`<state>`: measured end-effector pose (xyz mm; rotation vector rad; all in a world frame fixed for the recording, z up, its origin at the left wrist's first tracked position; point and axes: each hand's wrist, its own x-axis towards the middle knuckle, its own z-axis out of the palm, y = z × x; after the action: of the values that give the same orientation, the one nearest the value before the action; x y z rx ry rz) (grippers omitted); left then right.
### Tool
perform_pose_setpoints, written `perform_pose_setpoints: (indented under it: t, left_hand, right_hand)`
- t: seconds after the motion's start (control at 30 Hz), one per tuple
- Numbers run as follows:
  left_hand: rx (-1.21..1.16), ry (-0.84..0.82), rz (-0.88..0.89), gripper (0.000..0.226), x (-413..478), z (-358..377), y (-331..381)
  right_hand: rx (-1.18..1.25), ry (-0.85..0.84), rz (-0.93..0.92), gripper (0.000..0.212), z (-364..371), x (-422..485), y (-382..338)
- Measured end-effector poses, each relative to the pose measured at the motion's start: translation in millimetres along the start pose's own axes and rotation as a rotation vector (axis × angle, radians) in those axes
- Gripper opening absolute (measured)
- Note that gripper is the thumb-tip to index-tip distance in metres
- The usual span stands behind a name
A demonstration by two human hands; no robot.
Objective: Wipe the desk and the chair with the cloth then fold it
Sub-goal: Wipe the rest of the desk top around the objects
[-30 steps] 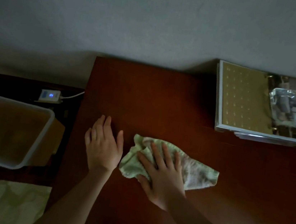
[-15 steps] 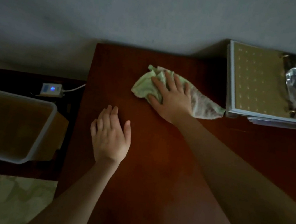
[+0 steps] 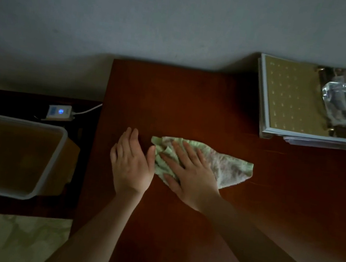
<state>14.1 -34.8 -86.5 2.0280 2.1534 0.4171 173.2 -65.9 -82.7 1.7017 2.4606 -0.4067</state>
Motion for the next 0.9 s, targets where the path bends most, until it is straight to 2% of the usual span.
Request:
perform_pose_setpoints:
  t: [0.07, 0.13, 0.3, 0.43, 0.57, 0.77, 0.87, 0.9]
  left_hand:
    - [-0.004, 0.015, 0.003, 0.062, 0, 1, 0]
    - [-0.008, 0.020, 0.004, 0.063, 1, 2, 1]
    - [0.021, 0.025, -0.010, 0.061, 0, 4, 1]
    - [0.037, 0.017, -0.018, 0.062, 0, 3, 2]
    - [0.035, 0.017, -0.019, 0.063, 1, 2, 0]
    - [0.035, -0.008, -0.013, 0.061, 1, 1, 1]
    - [0.034, -0.011, -0.017, 0.061, 2, 1, 1]
    - [0.035, -0.011, -0.015, 0.061, 2, 1, 1]
  right_hand:
    - [0.015, -0.044, -0.070, 0.058, -12, 15, 12]
    - [0.022, -0.049, -0.064, 0.060, -27, 42, 27]
    - [0.068, 0.060, 0.108, 0.053, -56, 138, 58]
    - [0.055, 0.107, 0.166, 0.053, -61, 175, 58]
    - [0.085, 0.141, 0.187, 0.053, -50, 141, 41]
    - [0.060, 0.117, 0.112, 0.054, -3, 9, -3]
    - [-0.042, 0.070, -0.042, 0.058, -5, 7, 24]
    - [-0.048, 0.068, -0.031, 0.062, -12, 19, 37]
